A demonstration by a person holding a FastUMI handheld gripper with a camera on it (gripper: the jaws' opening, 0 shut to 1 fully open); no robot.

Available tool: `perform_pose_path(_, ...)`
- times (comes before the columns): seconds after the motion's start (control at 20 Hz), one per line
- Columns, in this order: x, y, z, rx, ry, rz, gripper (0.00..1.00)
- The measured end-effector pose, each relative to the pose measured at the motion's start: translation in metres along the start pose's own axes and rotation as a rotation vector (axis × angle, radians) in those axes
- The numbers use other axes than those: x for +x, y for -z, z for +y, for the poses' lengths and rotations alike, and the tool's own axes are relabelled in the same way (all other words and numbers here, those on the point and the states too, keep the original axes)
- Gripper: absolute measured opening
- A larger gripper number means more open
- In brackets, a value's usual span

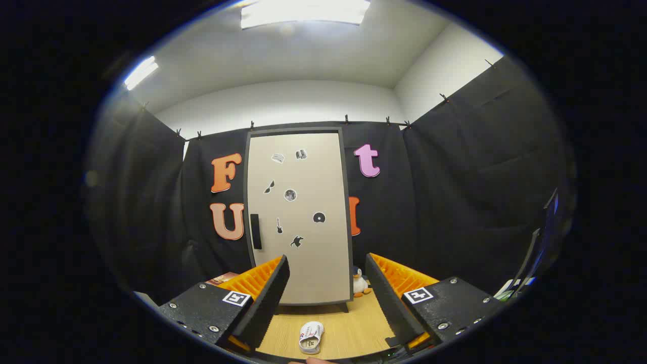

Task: Open the shoe cabinet door, grab the shoes and put them into the shoe cabinet, then close the shoe cabinet door.

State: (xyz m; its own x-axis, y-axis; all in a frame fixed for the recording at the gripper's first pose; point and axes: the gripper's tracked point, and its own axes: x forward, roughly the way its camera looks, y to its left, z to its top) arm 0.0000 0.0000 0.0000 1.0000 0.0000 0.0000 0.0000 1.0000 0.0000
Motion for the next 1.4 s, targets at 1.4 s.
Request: perform_pose_path(1.4, 0.028, 0.017, 0.059, -0.062, -0.041, 0.05, 0.95)
